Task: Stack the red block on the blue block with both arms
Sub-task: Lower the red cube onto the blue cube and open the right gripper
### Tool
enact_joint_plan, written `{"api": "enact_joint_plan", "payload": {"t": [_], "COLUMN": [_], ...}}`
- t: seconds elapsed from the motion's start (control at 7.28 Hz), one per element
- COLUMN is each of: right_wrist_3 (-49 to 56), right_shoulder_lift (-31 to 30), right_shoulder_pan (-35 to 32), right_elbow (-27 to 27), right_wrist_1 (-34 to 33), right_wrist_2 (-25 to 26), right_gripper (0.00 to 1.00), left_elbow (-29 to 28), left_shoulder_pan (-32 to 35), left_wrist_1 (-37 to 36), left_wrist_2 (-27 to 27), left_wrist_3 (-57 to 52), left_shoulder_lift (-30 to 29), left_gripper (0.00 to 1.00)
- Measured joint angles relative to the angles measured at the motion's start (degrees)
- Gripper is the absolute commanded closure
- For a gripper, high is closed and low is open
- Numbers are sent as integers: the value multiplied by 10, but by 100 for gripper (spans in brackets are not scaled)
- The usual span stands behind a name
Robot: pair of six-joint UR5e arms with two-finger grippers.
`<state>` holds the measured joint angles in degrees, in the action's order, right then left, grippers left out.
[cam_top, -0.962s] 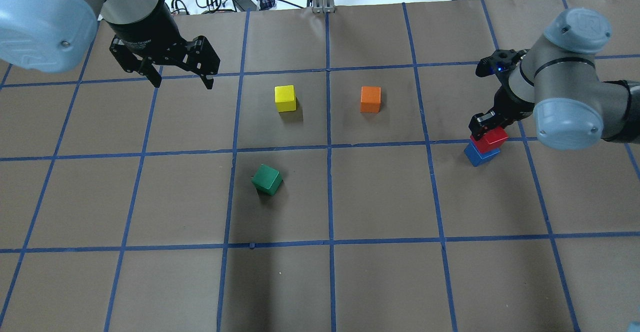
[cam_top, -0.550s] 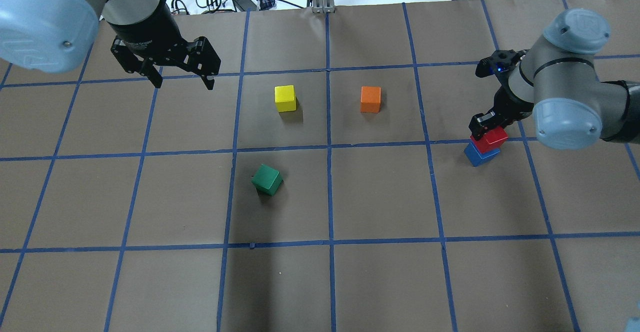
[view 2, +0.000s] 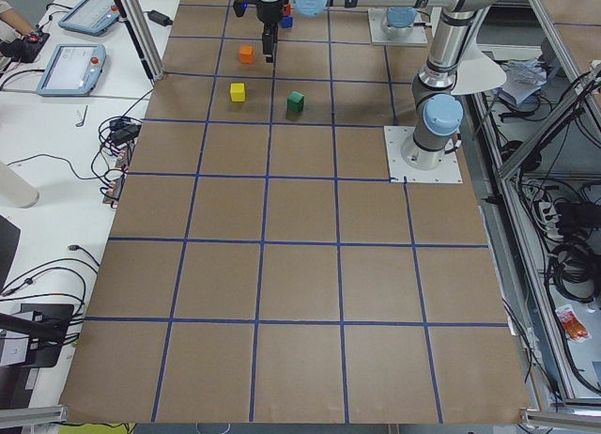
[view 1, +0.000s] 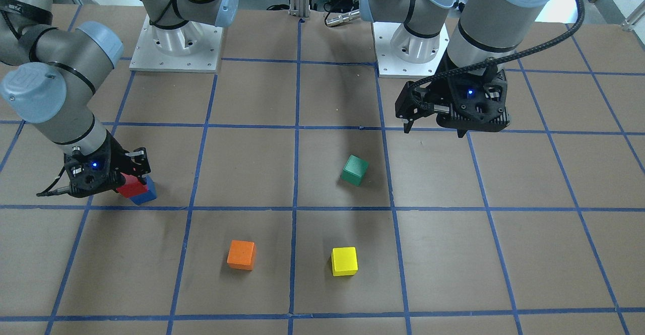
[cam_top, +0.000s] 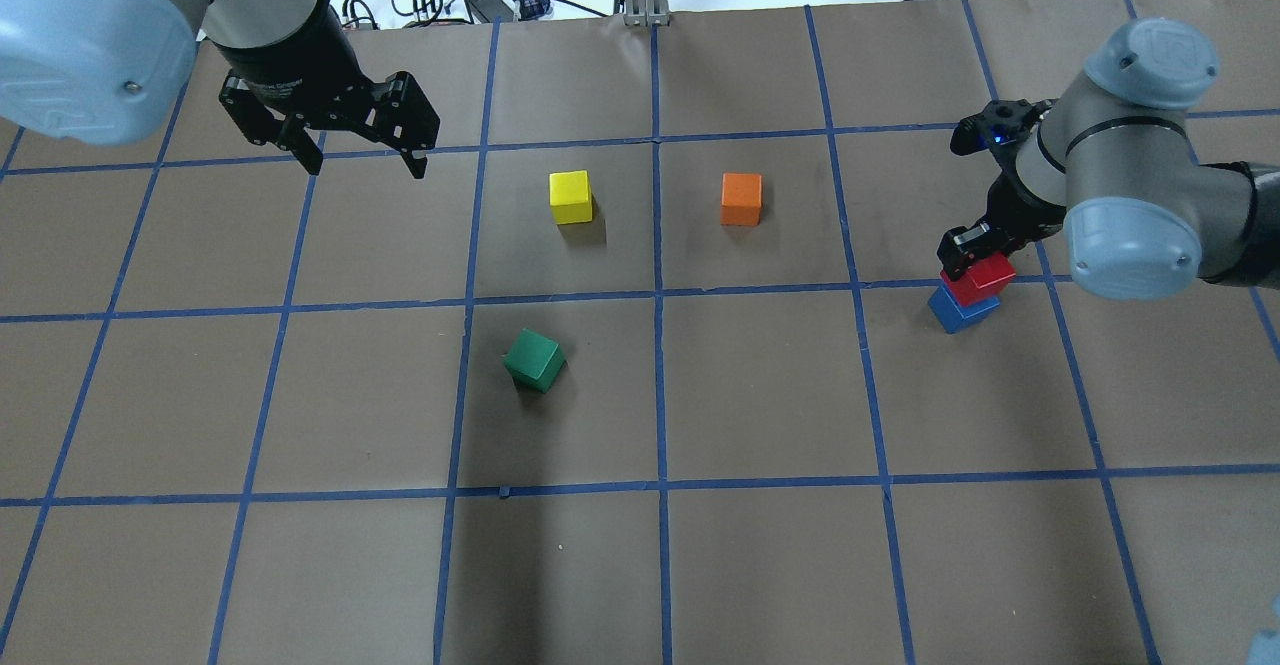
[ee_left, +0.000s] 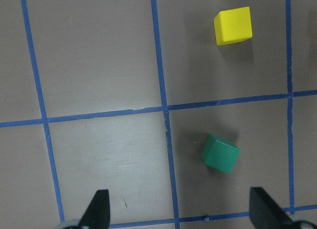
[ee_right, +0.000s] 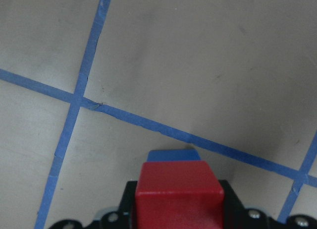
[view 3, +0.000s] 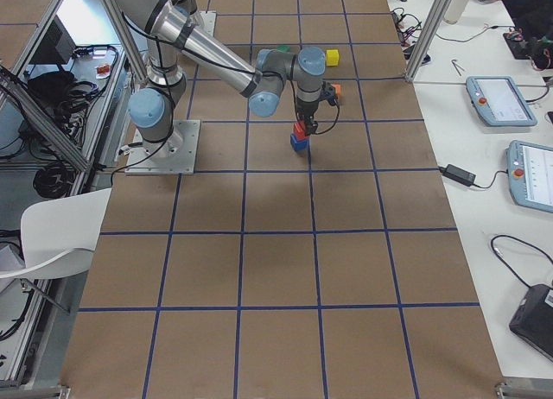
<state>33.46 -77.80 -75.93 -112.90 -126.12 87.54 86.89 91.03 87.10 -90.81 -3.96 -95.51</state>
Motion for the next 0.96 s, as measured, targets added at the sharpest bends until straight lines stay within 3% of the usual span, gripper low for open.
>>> {"api": "enact_joint_plan", "payload": {"t": [0.55,0.82,0.96], "right_wrist_3": [-2,-6,-8], "right_shoulder_lift": [-1,-9,-24], "right_shoulder_pan": [1,2,2], "right_elbow": [-6,-2,1], "right_wrist_1": [2,10,21], "right_wrist_2": [15,41,44], "right_gripper": [19,6,6], "left_elbow": [0,-1,-1], "left_shoulder_pan": [0,0,0], "left_wrist_1": [0,0,0], "left_wrist_2": [0,0,0], "left_wrist_3": [0,8,10], "left_shoulder_lift": [1,1,2], "left_gripper": [0,0,0]}}
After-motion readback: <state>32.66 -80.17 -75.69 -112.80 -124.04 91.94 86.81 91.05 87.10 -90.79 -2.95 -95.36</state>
